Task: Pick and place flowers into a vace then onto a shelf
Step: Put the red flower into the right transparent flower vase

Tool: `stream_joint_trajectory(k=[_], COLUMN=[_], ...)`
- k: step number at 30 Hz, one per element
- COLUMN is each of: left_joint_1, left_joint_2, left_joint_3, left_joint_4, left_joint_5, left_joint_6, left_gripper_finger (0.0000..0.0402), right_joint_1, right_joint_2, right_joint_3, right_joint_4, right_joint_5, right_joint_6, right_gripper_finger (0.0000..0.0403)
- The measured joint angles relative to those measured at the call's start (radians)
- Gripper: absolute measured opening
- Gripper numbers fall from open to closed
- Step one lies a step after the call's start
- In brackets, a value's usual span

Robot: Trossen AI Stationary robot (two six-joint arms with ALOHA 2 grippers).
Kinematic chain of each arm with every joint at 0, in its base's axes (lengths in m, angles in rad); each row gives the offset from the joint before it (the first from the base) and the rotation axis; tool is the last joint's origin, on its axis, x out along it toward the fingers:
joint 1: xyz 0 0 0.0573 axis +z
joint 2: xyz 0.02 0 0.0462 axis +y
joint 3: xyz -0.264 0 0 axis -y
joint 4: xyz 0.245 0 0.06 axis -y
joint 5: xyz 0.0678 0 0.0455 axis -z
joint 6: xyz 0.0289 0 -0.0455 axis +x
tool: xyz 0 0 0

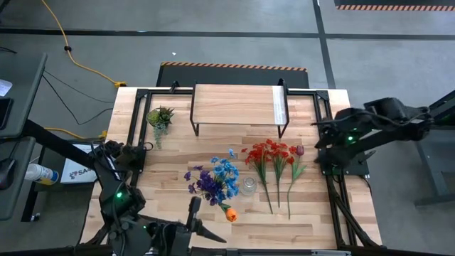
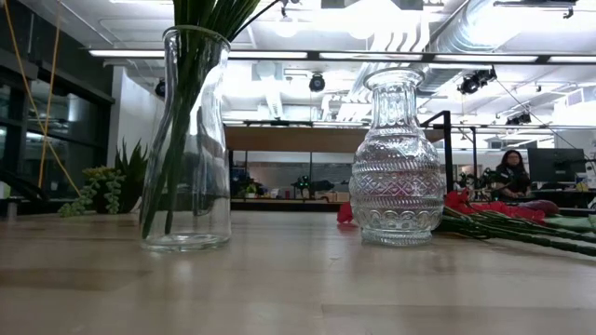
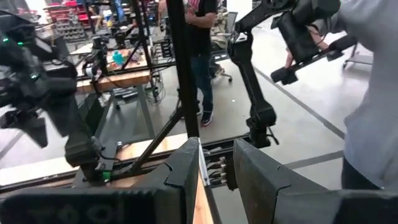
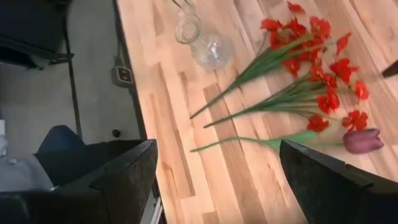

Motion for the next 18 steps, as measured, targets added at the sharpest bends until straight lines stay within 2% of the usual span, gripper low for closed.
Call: stream_joint_trajectory(k=[4, 8, 14, 18], left_joint_1=[0.000, 0.000, 0.000, 0.000], left_joint_2=[0.000, 0.000, 0.000, 0.000], left_joint_3=[0.000, 0.001, 0.001, 0.001], left_joint_4=[-0.013, -0.084, -0.202, -0.281], left_joint_5=[0.025, 0.022, -0.007, -0.014], left_joint_6=[-0.040, -0.185, -0.349, -0.445], left_gripper_finger=[0.0134, 0.0134, 0.0134, 0.0134], right_joint_1=[0.000, 0.000, 0.000, 0.000], right_joint_2=[0.039, 0.045, 0.004, -0.049], right_joint_3=[-0.038, -0.129, -0.284, -0.403], right_joint_4=[-0.008, -0.008, 0.008, 0.095], right_joint_5=[0.002, 0.002, 0.038, 0.044], right_joint_6=[0.049, 0.086, 0.157, 0.257], right_gripper_finger=[0.0328, 0.0328, 0.0328, 0.0328])
